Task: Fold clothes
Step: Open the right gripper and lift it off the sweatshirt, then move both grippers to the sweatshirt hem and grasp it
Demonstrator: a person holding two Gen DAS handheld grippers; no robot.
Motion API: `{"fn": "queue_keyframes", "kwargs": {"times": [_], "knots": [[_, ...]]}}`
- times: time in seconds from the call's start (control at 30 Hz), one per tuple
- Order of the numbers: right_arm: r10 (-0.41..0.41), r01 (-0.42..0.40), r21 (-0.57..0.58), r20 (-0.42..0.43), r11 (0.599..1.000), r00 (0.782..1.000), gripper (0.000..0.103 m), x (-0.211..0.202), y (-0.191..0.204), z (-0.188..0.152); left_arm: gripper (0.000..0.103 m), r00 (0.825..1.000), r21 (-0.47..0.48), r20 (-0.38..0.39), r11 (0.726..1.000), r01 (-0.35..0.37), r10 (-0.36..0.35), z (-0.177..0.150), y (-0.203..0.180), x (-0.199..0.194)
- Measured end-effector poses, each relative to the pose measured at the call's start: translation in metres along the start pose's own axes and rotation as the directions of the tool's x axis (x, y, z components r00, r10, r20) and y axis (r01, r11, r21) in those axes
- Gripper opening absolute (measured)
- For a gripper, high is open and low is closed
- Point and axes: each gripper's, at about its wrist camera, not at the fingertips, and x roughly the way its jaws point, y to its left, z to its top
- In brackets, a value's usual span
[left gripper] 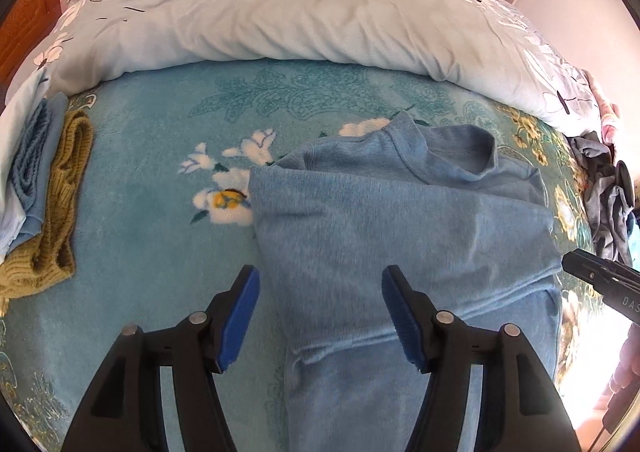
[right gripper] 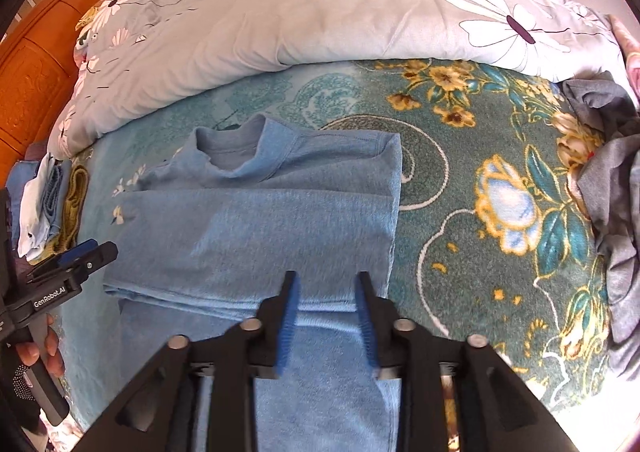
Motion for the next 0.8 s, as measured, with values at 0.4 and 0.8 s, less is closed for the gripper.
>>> {"fn": "queue_keyframes", "kwargs": {"times": [0.4, 0.8], "knots": [[-0.006, 0.004, 0.053, 0.041, 0.999, 0.999, 0.098, -0.044, 0.031, -0.078, 0.083, 0.998, -0.009, 0.053, 0.999, 0.031, -0.031, -0.074, 0.012, -0.054], [0.061, -0.061, 0.007, 0.041, 0.998, 0.997, 0.103, -0.088, 0.027, -0.167, 0.085, 0.990, -0.112, 0.137, 0.993, 0.033, -0.017, -0.161, -0.004, -0.115]]}}
